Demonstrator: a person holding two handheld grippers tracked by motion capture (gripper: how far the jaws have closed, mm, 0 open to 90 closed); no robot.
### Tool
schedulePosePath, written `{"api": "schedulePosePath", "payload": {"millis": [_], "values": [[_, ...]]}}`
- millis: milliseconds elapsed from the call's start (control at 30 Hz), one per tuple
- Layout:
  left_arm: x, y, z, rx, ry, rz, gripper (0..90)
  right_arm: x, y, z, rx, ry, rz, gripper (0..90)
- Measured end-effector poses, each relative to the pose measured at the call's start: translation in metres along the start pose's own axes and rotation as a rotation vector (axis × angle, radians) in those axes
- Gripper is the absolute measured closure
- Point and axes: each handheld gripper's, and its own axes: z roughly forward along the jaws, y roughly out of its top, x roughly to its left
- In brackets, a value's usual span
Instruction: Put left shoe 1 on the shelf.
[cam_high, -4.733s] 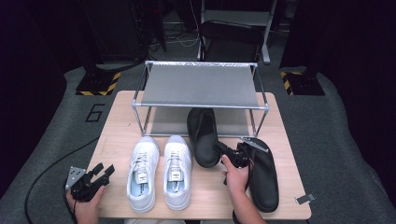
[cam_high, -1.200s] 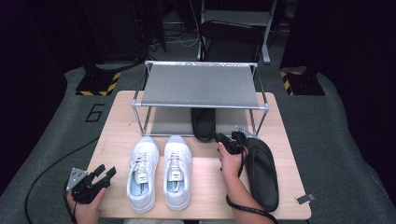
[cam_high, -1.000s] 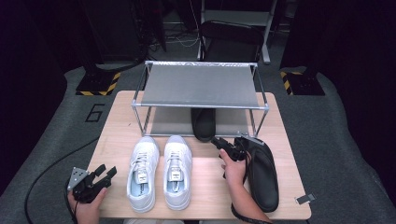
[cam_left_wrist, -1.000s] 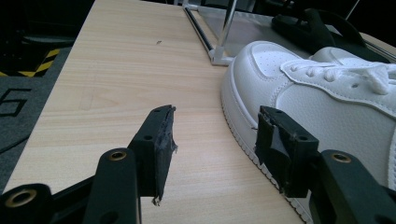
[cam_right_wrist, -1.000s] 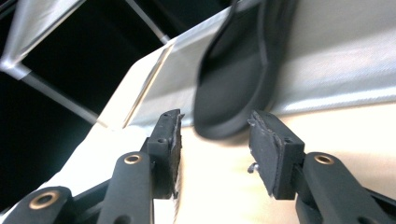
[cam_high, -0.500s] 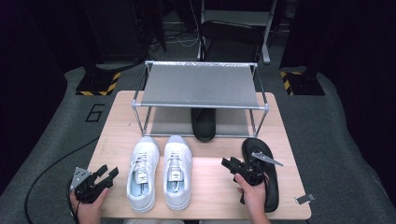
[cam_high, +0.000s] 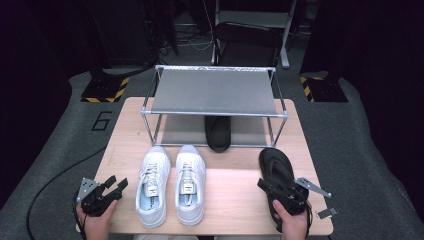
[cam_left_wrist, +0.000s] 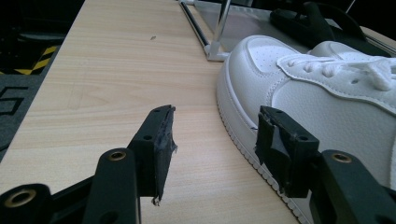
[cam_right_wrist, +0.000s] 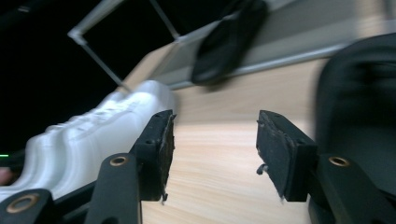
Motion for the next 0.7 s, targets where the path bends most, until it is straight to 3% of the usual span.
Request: {"api": "schedulePosePath", "payload": {"millis": [100,167,333,367,467,700], "values": [[-0.001,0.002,0.001,-0.001,-0.007,0.000,45.8,-0.010,-0.006,-0.011,-0.003,-0.074,0.018,44.6],[-0.002,0.003,0.003,-0.005,-0.009,-0.002,45.7,-0.016,-0.009,-0.013,-0.001,-0.072,0.053,44.6],[-0.002,0.004,0.008,-0.008,-0.015,-0.005,45.7,-0.021,-0.017,-0.014,0.035,-0.115,0.034,46.8],[-0.002,0.005,0.010,-0.008,-0.018,-0.004,45.7,-0.024,-0.019,-0.013,0.053,-0.142,0.025,51.0],[-0.003,0.005,0.012,-0.010,-0.021,-0.002,45.7,-0.025,-0.020,-0.012,0.065,-0.142,0.042,54.3],[-0.003,0.005,0.010,-0.013,-0.016,-0.007,45.7,-0.025,-0.021,-0.001,0.118,-0.160,0.006,67.7]]}}
